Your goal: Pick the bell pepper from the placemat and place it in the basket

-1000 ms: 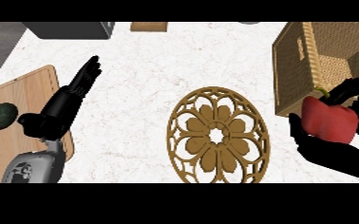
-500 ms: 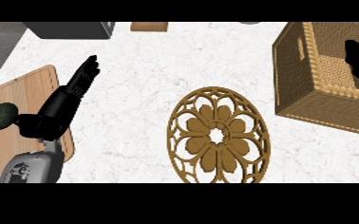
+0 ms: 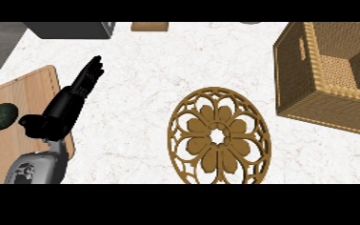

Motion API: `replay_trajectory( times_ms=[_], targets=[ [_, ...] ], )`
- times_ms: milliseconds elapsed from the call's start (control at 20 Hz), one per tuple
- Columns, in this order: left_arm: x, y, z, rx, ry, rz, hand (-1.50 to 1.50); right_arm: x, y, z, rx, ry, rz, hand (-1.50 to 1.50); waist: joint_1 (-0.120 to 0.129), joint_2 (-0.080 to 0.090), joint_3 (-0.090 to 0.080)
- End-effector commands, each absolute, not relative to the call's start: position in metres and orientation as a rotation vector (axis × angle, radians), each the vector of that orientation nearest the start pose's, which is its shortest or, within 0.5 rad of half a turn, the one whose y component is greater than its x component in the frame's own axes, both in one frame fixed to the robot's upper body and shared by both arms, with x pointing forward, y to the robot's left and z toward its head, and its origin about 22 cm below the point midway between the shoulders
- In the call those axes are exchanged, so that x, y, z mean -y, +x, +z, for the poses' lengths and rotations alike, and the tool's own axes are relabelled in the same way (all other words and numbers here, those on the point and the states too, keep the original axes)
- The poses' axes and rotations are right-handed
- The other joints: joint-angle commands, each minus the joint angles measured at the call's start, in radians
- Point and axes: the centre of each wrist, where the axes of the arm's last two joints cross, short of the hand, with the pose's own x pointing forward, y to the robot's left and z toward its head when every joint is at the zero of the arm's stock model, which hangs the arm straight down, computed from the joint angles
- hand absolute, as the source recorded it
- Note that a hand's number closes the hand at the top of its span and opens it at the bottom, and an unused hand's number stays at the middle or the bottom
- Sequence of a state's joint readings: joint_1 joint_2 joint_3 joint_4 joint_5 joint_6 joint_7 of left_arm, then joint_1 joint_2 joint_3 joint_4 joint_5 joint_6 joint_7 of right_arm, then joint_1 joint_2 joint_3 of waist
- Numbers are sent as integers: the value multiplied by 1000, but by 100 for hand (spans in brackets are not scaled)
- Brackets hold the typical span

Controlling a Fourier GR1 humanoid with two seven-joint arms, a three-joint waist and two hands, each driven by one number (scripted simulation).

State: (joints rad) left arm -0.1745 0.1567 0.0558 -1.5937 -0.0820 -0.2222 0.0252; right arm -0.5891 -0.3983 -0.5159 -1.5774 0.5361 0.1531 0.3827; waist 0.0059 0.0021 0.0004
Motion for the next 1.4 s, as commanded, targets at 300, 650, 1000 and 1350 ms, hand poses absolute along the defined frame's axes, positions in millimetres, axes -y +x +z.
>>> replay_trajectory(
  times_ms=[300,650,1000,1350],
  targets=[
    [-270,287,48,1693,36,-392,0,422,328,171,1668,-1065,86,150,-2,1,0],
    [-266,275,57,1696,43,-389,0,426,352,170,1713,-1034,-137,150,6,0,0],
    [-261,269,70,1689,44,-399,0,440,370,169,1715,-1087,-5,-150,8,0,0],
    [-284,288,60,1696,46,-376,0,445,370,188,1853,-912,-162,-150,0,-1,0]
  ],
)
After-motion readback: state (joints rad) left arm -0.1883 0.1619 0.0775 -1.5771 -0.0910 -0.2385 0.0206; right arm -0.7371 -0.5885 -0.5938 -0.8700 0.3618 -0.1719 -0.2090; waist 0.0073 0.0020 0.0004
